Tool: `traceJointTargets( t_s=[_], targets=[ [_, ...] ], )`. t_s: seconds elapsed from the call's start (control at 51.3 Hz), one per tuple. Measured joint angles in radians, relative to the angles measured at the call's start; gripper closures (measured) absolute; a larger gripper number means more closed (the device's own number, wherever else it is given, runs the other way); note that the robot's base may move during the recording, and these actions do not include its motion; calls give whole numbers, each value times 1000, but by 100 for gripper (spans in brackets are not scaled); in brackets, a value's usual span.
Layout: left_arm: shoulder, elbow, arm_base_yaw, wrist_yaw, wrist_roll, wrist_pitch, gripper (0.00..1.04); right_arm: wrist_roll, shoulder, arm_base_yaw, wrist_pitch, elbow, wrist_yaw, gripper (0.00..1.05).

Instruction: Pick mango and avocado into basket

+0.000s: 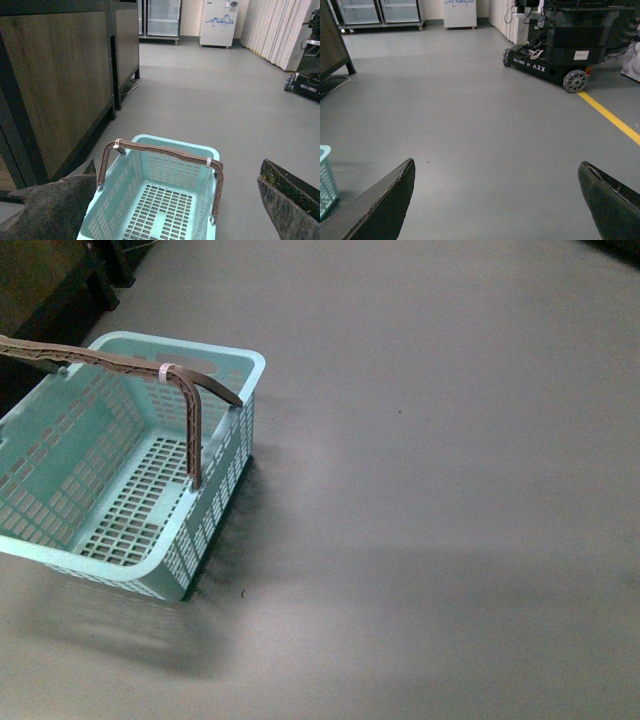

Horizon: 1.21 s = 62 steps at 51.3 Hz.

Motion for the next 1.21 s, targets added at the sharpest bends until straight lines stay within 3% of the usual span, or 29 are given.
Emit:
traceJointTargets(
  t_s=[0.643,0.76,0.799,0.857,0.974,1.208],
  targets=[
    [0,0,0,0,0,0,8,0,0,0,0,0,0,9],
    [177,98,42,120,-209,-224,8,0,0,0,0,0,-1,9],
    [246,107,56,135,-289,-225,8,0,0,0,0,0,-2,9],
    [416,113,114,172,-459,-137,8,0,0,0,0,0,-2,9],
    [724,157,222,214,-600,103,8,0,0,0,0,0,-3,9],
    [1402,376,209,248,-798,602,8,0,0,0,0,0,-2,9]
  ],
)
